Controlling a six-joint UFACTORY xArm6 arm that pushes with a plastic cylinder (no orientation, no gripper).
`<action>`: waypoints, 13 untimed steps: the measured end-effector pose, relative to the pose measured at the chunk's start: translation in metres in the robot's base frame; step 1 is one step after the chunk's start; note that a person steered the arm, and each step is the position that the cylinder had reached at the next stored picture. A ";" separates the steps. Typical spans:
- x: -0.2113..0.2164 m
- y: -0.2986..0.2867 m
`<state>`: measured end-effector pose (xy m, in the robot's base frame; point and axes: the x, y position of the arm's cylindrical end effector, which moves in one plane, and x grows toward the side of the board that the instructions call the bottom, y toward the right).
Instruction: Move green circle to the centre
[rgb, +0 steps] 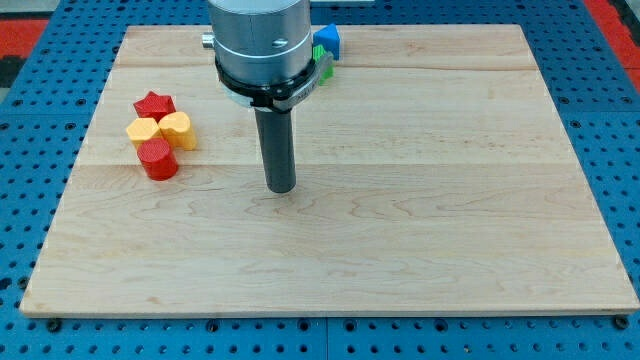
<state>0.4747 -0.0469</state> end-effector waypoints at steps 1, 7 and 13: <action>0.000 0.000; -0.022 0.071; -0.281 0.086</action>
<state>0.1932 0.0395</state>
